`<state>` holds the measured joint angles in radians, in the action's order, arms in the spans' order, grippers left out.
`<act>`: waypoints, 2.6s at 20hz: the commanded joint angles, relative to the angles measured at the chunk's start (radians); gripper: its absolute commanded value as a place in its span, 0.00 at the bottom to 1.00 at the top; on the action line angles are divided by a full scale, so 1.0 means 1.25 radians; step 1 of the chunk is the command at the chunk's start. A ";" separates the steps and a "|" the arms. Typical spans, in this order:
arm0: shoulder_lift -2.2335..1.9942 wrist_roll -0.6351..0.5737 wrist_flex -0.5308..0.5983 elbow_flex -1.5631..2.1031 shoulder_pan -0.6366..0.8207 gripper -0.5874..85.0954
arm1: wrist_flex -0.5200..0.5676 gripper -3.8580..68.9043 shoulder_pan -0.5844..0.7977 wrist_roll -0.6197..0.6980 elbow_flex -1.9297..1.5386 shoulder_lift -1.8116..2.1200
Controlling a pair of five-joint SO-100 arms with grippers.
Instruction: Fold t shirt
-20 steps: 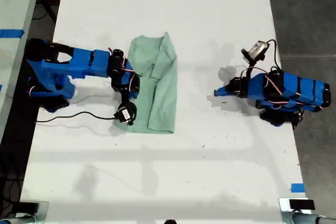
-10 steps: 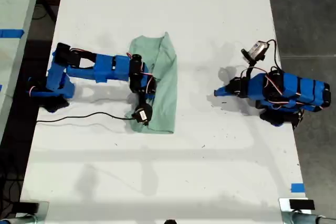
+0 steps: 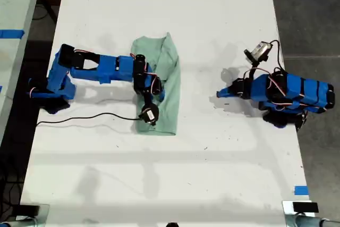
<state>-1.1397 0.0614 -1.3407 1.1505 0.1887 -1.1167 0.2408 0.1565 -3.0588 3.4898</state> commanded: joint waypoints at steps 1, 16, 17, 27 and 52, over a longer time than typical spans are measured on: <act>-0.081 0.010 -0.023 -0.042 0.031 0.19 | -0.001 0.07 0.002 -0.005 -0.044 0.013; -1.599 -0.125 0.330 1.157 0.020 0.01 | -0.001 0.07 0.002 -0.006 -0.044 0.013; -1.695 -0.136 0.361 1.277 0.034 0.01 | -0.001 0.07 0.002 -0.006 -0.044 0.013; -1.970 -0.214 0.368 1.641 0.121 0.01 | -0.004 0.07 0.001 -0.011 -0.044 0.013; -1.970 -0.193 0.342 1.641 0.139 0.01 | -0.005 0.07 0.010 -0.020 -0.044 0.013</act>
<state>-3.5941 -0.2056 -0.9127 3.1937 0.3482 -1.1198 0.2408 0.1442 -3.0588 3.4898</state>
